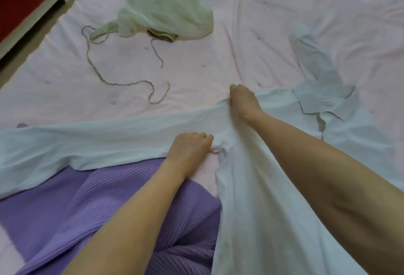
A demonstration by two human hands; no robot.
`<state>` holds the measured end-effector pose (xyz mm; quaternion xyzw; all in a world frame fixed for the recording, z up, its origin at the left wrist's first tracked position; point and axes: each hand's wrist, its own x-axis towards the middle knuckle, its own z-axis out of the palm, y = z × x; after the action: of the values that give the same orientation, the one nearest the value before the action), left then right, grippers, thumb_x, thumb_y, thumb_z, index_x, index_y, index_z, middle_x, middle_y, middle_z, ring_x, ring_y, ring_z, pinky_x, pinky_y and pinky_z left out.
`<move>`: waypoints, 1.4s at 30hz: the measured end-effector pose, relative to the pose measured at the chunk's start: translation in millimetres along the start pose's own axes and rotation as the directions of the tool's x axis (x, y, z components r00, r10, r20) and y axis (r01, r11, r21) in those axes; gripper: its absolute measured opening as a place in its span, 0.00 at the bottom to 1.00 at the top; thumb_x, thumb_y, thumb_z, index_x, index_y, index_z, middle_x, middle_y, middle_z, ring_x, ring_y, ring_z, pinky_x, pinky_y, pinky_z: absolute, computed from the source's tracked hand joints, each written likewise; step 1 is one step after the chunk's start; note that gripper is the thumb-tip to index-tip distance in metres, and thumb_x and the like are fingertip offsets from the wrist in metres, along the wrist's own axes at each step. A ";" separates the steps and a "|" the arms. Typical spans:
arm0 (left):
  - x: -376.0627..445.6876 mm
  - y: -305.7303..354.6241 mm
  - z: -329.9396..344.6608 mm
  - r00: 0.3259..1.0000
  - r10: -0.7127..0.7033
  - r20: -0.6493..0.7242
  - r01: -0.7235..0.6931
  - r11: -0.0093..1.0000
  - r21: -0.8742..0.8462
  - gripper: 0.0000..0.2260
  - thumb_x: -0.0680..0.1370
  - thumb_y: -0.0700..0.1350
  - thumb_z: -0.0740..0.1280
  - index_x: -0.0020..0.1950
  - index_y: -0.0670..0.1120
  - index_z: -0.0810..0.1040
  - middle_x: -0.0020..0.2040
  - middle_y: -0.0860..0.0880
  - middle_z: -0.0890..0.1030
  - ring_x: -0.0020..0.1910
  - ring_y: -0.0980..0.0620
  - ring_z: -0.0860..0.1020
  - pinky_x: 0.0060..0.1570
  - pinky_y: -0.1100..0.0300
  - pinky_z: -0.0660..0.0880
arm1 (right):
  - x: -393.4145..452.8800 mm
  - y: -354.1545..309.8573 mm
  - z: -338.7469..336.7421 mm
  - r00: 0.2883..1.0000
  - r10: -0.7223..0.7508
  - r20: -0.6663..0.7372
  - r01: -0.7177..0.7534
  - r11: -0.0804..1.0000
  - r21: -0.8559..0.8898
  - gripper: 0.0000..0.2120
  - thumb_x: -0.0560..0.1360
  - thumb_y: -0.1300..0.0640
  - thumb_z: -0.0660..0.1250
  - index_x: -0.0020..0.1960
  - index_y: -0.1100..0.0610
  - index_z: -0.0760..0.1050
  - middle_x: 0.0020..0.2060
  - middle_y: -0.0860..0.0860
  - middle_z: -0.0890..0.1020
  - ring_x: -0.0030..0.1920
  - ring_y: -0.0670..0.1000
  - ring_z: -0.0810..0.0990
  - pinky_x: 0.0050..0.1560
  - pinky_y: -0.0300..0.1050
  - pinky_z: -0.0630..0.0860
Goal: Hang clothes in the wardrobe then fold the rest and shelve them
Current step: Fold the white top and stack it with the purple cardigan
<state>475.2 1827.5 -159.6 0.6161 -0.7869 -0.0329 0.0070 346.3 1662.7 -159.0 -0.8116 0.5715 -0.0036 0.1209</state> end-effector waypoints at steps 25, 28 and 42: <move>-43.7 54.2 -10.9 0.686 -0.702 0.191 0.581 0.370 -0.725 0.08 0.75 0.34 0.63 0.54 0.37 0.75 0.55 0.39 0.77 0.55 0.41 0.75 0.53 0.59 0.67 | -272.3 2.7 54.4 0.907 -0.296 0.299 0.216 0.938 0.273 0.29 0.78 0.43 0.59 0.77 0.48 0.57 0.78 0.54 0.51 0.78 0.53 0.48 0.75 0.48 0.44; -58.8 74.9 -27.5 0.896 -0.430 0.108 0.390 0.646 -0.656 0.15 0.77 0.40 0.65 0.64 0.39 0.72 0.62 0.40 0.74 0.60 0.42 0.72 0.59 0.52 0.68 | -283.3 1.5 44.6 0.981 -0.173 0.087 0.133 0.931 0.341 0.24 0.78 0.48 0.58 0.71 0.57 0.70 0.73 0.56 0.67 0.73 0.56 0.65 0.72 0.47 0.58; -4.0 200.7 -63.4 0.908 -0.037 0.418 0.161 0.951 -0.265 0.13 0.80 0.45 0.60 0.64 0.48 0.75 0.63 0.47 0.76 0.63 0.46 0.73 0.57 0.55 0.70 | -295.1 158.7 -52.6 0.936 0.319 0.146 -0.348 0.896 0.276 0.09 0.77 0.62 0.58 0.52 0.59 0.76 0.47 0.53 0.81 0.45 0.53 0.77 0.42 0.44 0.70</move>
<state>284.8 1876.5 -84.1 0.6271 -0.7247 -0.2776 -0.0678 89.3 1876.2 -100.7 -0.6730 0.6886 -0.0295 0.2683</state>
